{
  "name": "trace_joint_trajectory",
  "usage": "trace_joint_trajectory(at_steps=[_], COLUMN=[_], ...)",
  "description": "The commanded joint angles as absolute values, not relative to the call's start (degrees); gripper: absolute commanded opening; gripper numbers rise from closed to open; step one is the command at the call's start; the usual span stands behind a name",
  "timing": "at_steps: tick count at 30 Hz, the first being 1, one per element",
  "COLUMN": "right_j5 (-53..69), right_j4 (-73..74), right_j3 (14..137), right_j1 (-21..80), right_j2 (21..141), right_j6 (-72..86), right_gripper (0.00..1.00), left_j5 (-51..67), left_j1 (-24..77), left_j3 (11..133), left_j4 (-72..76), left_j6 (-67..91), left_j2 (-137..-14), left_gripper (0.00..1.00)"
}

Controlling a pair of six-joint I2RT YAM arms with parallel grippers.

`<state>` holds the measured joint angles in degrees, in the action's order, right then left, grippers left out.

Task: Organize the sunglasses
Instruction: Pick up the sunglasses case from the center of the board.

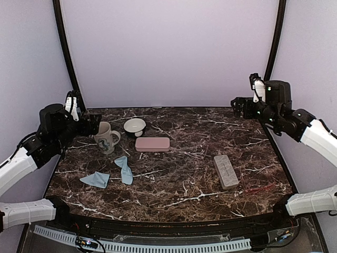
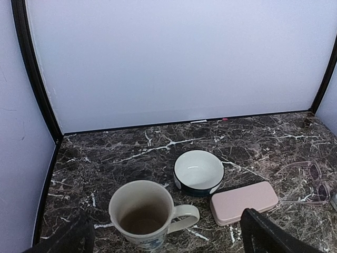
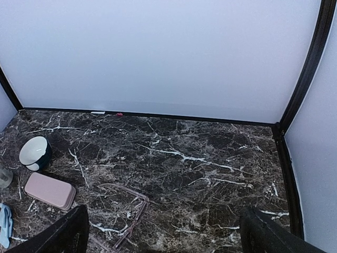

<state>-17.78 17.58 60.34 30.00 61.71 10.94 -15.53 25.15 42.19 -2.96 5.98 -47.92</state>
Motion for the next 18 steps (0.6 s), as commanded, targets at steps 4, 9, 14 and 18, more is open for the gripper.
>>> trace_joint_trajectory(at_steps=[4, 9, 14, 18], right_j5=[-17.63, -17.78, -16.24, -17.85], right_j4=[17.38, 22.67, 25.45, 30.29], right_j3=[60.26, 61.9, 60.48, 60.03], right_j1=[30.06, 30.31, 31.09, 32.64], right_j2=[60.54, 61.51, 61.79, 63.29], right_j6=[12.84, 11.79, 13.13, 15.83], right_gripper=[1.0, 1.0, 1.0, 1.0], left_j5=[-15.73, -17.11, -20.4, -20.36], left_j1=[25.21, 25.18, 25.22, 25.26], left_j3=[41.15, 40.99, 41.94, 42.04], left_j4=[-1.3, -0.87, -2.78, -3.19], left_j6=[5.62, 6.82, 7.36, 7.87], left_j2=[-45.25, -45.33, -46.72, -47.53], left_gripper=[0.99, 0.99, 0.99, 0.99])
